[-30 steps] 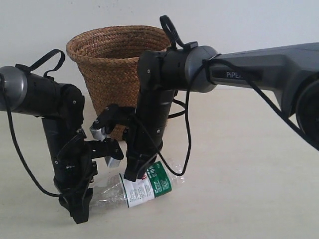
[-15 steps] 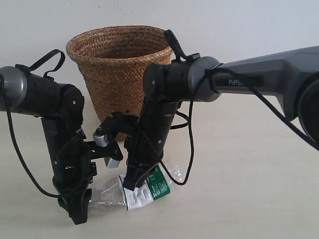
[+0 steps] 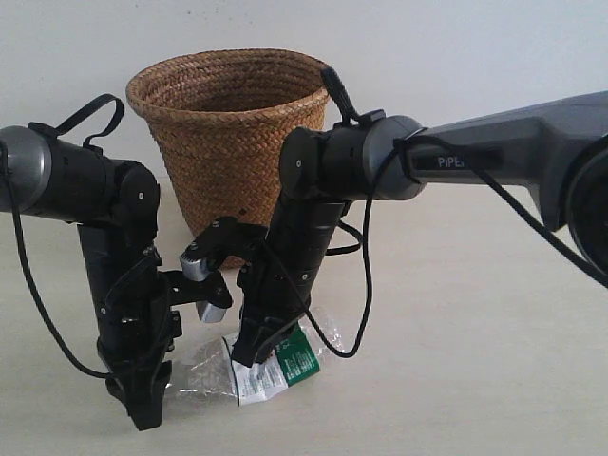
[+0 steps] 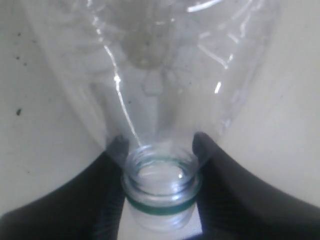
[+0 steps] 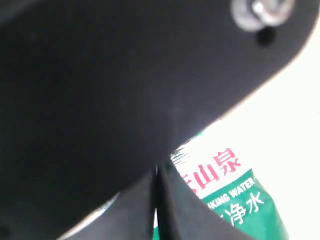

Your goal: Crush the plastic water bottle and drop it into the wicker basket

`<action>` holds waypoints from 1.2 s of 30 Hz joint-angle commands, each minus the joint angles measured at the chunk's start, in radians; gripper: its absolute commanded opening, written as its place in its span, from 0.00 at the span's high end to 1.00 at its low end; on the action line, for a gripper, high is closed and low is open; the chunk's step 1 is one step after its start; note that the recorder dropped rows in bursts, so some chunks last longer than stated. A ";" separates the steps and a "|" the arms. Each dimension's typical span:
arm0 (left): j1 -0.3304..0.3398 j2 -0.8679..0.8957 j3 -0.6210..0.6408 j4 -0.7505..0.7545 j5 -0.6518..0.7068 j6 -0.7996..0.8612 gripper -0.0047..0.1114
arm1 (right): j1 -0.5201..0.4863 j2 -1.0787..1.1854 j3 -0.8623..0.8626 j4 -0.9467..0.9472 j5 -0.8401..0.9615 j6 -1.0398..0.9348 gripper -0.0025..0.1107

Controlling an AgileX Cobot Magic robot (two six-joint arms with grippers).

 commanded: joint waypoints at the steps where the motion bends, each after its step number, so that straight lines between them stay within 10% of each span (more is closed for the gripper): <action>1: -0.003 -0.002 0.002 -0.019 -0.006 -0.003 0.93 | 0.008 0.018 0.029 -0.018 0.041 -0.008 0.98; 29: -0.003 -0.002 0.002 -0.019 -0.008 -0.003 0.93 | 0.008 -0.900 0.032 -0.334 0.134 0.365 0.98; 36: -0.003 -0.002 0.002 -0.019 -0.023 -0.003 0.93 | 0.008 -1.235 0.264 -0.506 0.031 0.574 0.98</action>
